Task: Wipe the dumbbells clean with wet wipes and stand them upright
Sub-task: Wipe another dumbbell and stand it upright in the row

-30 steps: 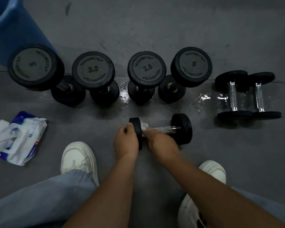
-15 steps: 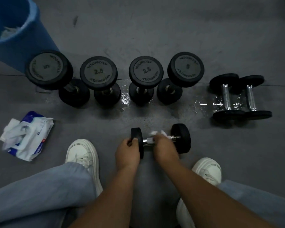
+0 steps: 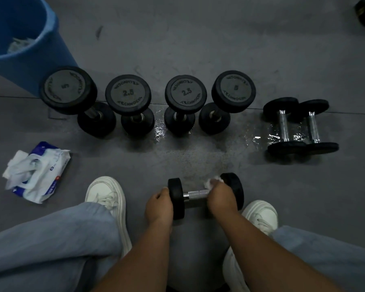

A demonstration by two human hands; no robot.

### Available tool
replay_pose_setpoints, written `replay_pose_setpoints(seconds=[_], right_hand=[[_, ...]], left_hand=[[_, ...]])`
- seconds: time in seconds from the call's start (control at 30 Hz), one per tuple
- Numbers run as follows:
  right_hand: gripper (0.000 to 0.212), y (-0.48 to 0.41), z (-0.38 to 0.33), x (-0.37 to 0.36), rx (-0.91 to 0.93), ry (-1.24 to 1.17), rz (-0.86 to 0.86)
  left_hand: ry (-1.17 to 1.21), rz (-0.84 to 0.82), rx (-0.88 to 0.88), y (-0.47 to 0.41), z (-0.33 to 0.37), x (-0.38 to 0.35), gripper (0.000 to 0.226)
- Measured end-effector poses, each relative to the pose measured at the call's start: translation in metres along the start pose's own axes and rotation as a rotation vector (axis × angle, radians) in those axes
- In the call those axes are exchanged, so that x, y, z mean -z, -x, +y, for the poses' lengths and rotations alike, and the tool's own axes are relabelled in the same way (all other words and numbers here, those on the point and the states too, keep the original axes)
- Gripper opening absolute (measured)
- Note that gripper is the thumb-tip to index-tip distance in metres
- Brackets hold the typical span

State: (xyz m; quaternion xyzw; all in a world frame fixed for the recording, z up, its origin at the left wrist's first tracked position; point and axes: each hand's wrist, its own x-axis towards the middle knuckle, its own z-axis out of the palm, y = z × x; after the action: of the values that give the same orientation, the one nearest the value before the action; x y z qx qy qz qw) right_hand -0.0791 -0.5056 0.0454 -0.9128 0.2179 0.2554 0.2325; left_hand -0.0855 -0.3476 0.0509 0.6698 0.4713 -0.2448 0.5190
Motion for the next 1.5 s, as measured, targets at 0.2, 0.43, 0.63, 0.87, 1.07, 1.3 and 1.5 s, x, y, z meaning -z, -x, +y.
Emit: replay_pose_setpoints(seconds=[0.2, 0.43, 0.63, 0.87, 1.07, 1.3, 1.5], right_hand=[[0.030, 0.015, -0.001, -0.005, 0.119, -0.130, -0.070], [0.033, 0.028, -0.006, -0.021, 0.201, -0.076, -0.192], [0.017, 0.029, 0.014, -0.016, 0.075, 0.033, 0.051], [0.037, 0.018, 0.006, -0.003, -0.005, 0.026, -0.027], [0.021, 0.012, 0.003, 0.008, 0.037, -0.027, -0.009], [0.022, 0.015, -0.038, -0.014, -0.021, -0.372, -0.195], [0.033, 0.006, -0.011, 0.013, -0.151, -0.163, 0.010]], left_hand=[[-0.027, -0.098, -0.013, 0.010, 0.000, -0.009, 0.030], [-0.059, -0.132, -0.083, 0.011, -0.010, -0.008, 0.004], [-0.065, -0.124, -0.087, 0.004, -0.008, -0.011, 0.015], [-0.042, -0.119, -0.067, 0.001, -0.007, -0.011, 0.009], [0.044, -0.130, -0.066, -0.001, -0.001, -0.014, 0.012], [0.135, -0.207, -0.126, -0.001, 0.005, -0.009, 0.060], [0.097, -0.158, -0.172, -0.011, 0.016, -0.015, 0.048]])
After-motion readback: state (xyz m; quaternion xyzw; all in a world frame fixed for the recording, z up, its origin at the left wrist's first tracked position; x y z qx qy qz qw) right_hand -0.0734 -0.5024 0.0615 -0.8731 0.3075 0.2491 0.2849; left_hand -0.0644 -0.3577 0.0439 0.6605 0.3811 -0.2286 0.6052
